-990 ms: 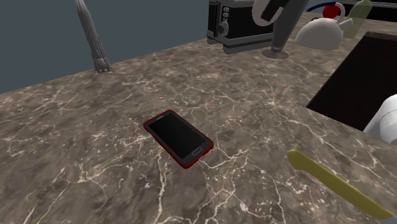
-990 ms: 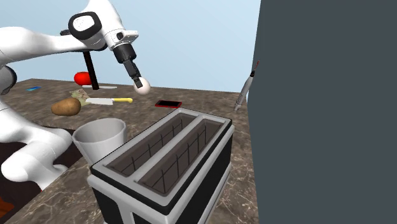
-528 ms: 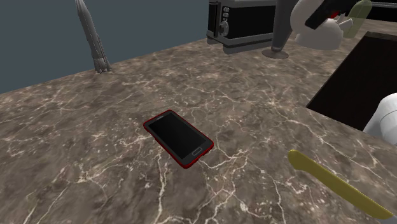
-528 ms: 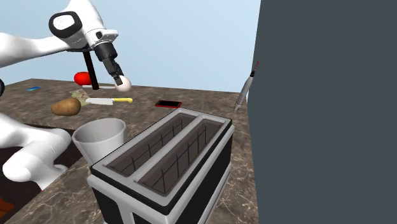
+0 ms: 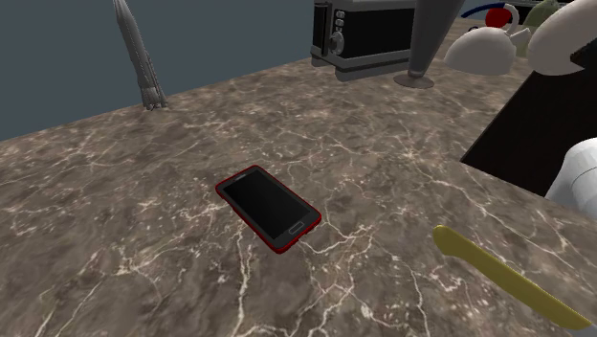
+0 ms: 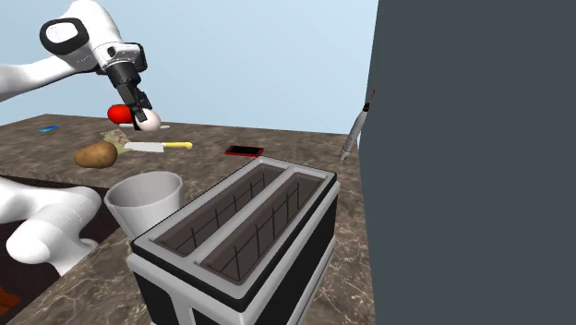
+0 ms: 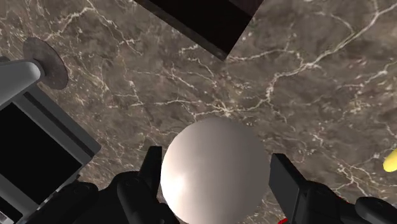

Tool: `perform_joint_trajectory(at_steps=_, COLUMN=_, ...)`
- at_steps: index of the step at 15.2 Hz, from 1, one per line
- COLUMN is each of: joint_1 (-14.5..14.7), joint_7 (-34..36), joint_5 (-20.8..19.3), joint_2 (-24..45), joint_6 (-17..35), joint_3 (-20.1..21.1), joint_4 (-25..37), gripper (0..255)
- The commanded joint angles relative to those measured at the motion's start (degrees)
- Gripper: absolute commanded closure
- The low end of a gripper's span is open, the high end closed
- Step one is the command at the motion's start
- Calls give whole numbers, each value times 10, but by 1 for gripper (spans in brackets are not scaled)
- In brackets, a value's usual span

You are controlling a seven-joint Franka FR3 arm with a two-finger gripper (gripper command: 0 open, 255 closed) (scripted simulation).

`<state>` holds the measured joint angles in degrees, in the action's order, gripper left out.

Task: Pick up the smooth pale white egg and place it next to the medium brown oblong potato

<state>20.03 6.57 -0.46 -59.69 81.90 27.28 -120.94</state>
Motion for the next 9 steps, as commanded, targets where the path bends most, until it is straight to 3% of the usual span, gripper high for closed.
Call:
perform_joint_trajectory(at_steps=1, joint_1=10, joint_7=12, joint_5=12, joint_2=-22, joint_6=-36, joint_3=10, joint_4=11, gripper=255)
perform_joint_trajectory(at_steps=9, joint_1=37, joint_7=65, joint_5=62, joint_2=-84, joint_6=-152, joint_3=53, joint_4=64, gripper=255)
